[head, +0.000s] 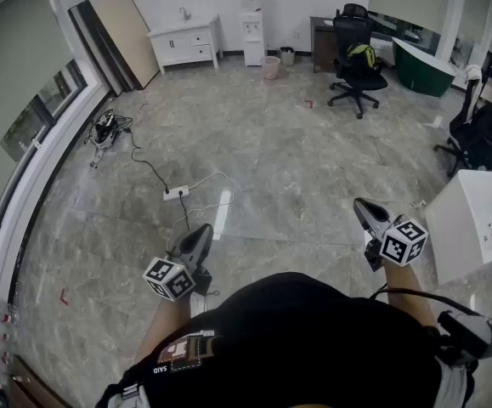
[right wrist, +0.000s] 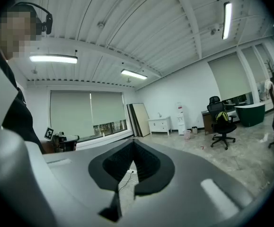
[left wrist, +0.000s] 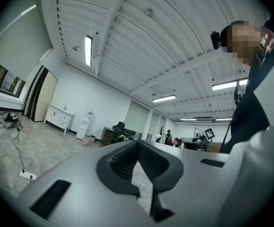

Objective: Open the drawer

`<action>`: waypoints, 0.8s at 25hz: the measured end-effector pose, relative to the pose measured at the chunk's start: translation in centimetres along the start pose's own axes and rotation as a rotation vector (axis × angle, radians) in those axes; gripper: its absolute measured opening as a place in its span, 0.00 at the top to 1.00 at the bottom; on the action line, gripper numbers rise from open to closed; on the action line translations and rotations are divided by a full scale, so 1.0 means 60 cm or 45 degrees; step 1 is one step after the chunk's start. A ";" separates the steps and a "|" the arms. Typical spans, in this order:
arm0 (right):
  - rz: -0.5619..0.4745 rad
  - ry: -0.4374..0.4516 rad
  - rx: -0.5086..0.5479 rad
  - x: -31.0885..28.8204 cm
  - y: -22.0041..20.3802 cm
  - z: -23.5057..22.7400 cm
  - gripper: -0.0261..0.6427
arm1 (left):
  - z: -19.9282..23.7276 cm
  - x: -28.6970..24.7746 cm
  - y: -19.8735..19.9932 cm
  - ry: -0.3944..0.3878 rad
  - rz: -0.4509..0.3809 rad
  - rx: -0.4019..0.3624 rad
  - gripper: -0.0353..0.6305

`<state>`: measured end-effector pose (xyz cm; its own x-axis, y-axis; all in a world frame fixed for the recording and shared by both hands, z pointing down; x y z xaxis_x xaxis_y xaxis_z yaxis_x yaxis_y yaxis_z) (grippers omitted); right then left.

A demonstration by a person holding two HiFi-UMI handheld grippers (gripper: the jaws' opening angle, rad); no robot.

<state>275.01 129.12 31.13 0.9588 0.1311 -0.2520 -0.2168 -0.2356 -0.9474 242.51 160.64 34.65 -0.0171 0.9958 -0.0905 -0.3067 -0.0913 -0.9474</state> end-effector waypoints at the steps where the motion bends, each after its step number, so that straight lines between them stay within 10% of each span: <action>1: 0.000 0.000 0.001 0.000 0.000 -0.001 0.97 | -0.001 -0.001 0.000 -0.003 -0.001 0.002 0.95; 20: -0.009 0.041 -0.109 0.033 -0.009 -0.057 0.96 | -0.039 -0.061 -0.034 -0.019 0.079 0.031 0.95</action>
<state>277.65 126.20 31.83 0.9660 0.1027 -0.2374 -0.1945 -0.3167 -0.9284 245.44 157.16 36.19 -0.0507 0.9882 -0.1443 -0.3277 -0.1529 -0.9323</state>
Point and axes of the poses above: the fingertips, and each gripper's own axes: x backward along the fingers, z to its left, y out of its top, the point moved 7 cm from there along x, backward along the fingers, and after that the axes turned 8 degrees about z, right-handed, at the moved point
